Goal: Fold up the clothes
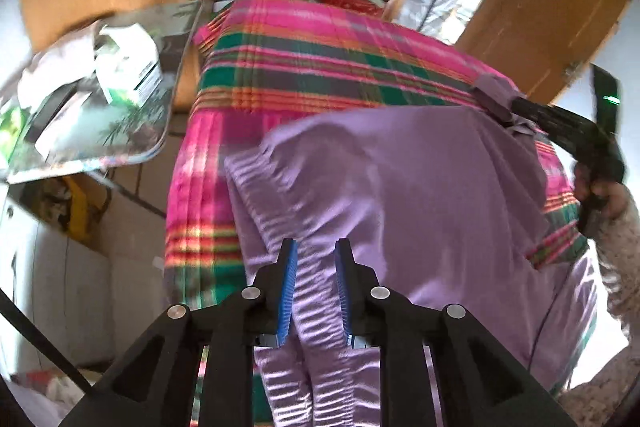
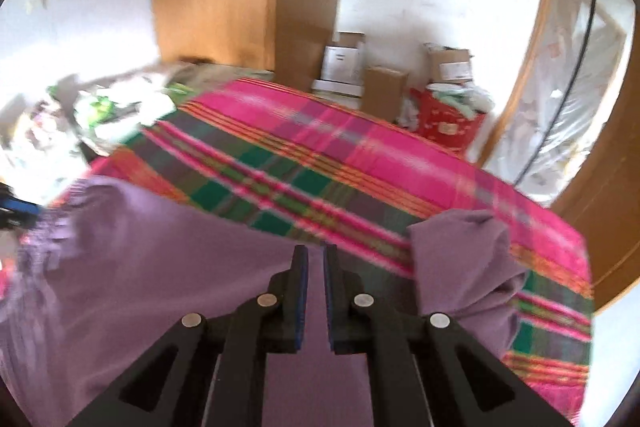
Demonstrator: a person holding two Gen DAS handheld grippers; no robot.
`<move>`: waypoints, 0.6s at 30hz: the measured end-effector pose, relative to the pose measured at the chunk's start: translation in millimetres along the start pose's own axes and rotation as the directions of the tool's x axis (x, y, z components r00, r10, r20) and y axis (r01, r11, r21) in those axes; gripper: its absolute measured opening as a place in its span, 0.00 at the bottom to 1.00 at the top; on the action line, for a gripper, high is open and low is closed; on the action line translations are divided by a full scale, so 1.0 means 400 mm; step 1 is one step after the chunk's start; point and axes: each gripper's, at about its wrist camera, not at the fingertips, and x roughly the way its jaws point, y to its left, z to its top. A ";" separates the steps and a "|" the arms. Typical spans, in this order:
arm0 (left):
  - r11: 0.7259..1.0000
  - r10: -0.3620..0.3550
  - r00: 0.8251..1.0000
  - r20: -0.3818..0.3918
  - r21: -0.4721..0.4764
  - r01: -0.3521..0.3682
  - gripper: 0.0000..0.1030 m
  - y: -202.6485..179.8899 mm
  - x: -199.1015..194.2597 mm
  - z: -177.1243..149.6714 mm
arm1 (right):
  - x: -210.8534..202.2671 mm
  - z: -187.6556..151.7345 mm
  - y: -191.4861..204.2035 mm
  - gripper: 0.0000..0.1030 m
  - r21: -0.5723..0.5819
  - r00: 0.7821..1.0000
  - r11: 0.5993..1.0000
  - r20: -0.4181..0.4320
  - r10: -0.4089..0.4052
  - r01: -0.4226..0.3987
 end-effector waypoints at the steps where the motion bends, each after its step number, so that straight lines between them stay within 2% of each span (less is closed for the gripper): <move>1: 1.000 0.000 1.000 -0.002 -0.019 0.000 0.20 0.008 0.004 -0.007 | -0.014 -0.007 0.010 0.08 0.000 0.999 0.999 -0.002 0.033 -0.033; 3: 0.998 -0.011 1.000 -0.016 -0.068 0.010 0.26 0.022 0.012 -0.021 | -0.036 -0.025 0.040 0.08 0.000 0.995 0.995 -0.018 0.100 -0.100; 5: 0.997 -0.019 0.999 -0.039 -0.069 0.016 0.27 0.017 0.020 -0.046 | -0.056 -0.048 0.085 0.10 -0.024 0.985 0.985 -0.030 0.172 -0.172; 9: 0.999 -0.014 0.997 -0.076 -0.035 0.011 0.28 -0.002 0.039 -0.063 | -0.067 -0.081 0.199 0.22 -0.108 0.959 0.953 -0.064 0.276 -0.282; 12: 0.997 -0.024 0.999 -0.041 -0.077 0.021 0.28 0.017 0.031 -0.065 | -0.070 -0.104 0.277 0.24 -0.150 0.934 0.923 -0.093 0.345 -0.355; 18: 0.987 -0.079 0.997 -0.025 -0.146 0.074 0.29 0.045 0.036 -0.054 | -0.053 -0.136 0.367 0.24 -0.192 0.913 0.894 -0.136 0.385 -0.406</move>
